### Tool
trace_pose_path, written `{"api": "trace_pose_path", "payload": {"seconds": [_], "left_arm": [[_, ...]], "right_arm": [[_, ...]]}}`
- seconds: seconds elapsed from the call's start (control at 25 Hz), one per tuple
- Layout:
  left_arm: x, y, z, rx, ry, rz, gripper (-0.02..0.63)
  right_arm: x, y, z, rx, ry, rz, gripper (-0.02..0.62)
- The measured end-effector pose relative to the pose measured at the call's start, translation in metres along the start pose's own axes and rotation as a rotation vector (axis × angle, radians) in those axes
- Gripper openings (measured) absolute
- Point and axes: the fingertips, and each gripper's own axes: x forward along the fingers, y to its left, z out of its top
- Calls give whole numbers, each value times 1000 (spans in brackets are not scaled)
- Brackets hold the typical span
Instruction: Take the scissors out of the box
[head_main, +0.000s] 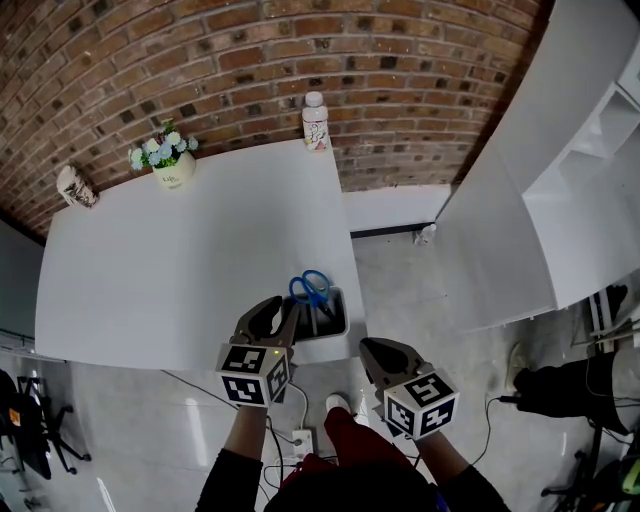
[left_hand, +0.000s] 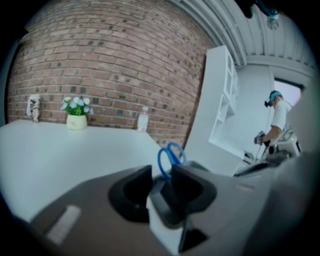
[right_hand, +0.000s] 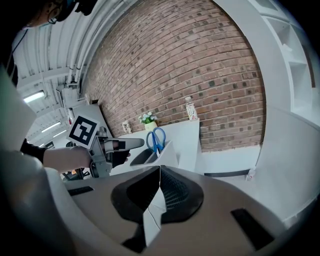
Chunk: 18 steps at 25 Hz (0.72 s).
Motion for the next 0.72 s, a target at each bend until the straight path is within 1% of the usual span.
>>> {"api": "trace_pose_path", "payload": {"seconds": [0.56,0.72], "left_arm": [[31,2,2,-10,58,-23,118],[35,4,1,-9,74,-9,87]], "right_arm": [[4,-10,-6,24,23,-17,8],[3,-12,-8,30,23,-19,8]]}}
